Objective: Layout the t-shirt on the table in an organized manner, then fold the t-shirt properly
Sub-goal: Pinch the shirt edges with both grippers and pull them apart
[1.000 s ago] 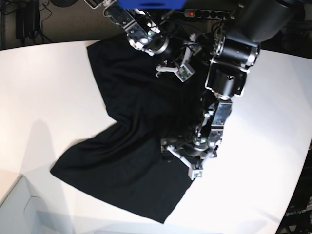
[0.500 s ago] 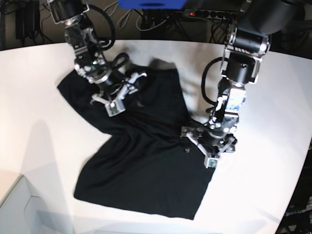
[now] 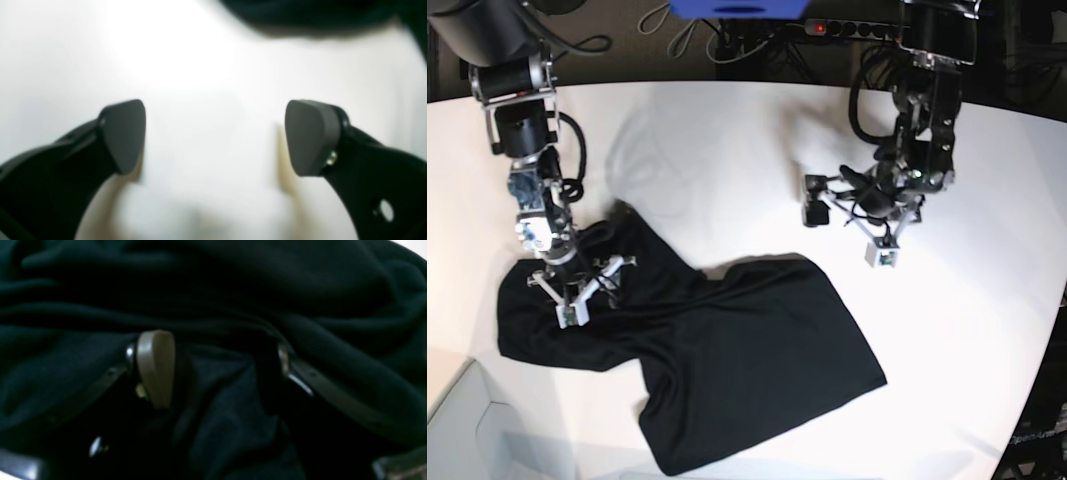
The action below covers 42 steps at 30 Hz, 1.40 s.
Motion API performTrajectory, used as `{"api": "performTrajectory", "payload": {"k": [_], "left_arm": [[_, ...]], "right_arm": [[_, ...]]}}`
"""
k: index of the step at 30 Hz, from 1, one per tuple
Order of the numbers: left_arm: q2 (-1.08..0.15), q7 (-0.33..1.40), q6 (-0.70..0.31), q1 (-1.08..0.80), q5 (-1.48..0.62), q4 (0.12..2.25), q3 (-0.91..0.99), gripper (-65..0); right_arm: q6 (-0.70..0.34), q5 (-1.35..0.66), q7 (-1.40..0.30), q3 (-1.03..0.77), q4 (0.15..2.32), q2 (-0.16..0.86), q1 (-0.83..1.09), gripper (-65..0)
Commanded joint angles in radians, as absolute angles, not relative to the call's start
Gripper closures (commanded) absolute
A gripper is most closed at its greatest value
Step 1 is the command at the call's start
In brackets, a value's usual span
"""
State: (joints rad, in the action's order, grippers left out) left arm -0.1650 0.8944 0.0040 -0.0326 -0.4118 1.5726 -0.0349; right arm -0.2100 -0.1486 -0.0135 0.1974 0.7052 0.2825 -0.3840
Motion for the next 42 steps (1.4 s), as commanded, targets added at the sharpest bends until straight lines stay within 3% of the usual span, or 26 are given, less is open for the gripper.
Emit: {"api": "performTrajectory", "payload": {"k": [1,6,11,16,26,32,42], "left_arm": [[-0.159,0.878,-0.004,-0.027,-0.450,1.633,-0.036,-65.0],[-0.170,0.874,0.002,-0.035,-0.521,1.761,0.007,-65.0],[-0.143,0.874,-0.002,0.147,-0.518,1.675,0.101,-65.0],[-0.125,0.814,0.001,0.400,-0.516,1.366,0.058,-65.0],[-0.085,0.262,-0.001,0.714,-0.516,0.644,-0.220,-65.0],[-0.039,0.054,-0.002,0.786,-0.518,0.343,-0.338,-65.0],[-0.091,0.053,-0.004,0.687,-0.516,0.252,-0.341,-65.0]], "right_arm": [[-0.171,-0.085,-0.136,0.202,0.647,0.305,-0.395,-38.5],[-0.171,-0.085,-0.093,0.200,0.607,0.326,-0.447,-38.5],[-0.170,-0.091,-0.077,0.197,0.817,0.340,-0.317,-38.5],[-0.165,-0.087,-0.085,0.148,1.173,0.323,-0.107,-38.5],[-0.165,-0.085,-0.090,0.047,1.581,0.179,0.194,-38.5],[-0.165,-0.085,-0.090,0.047,1.672,0.131,0.298,-38.5],[-0.168,-0.085,-0.090,0.093,1.543,0.071,0.294,-38.5]]}}
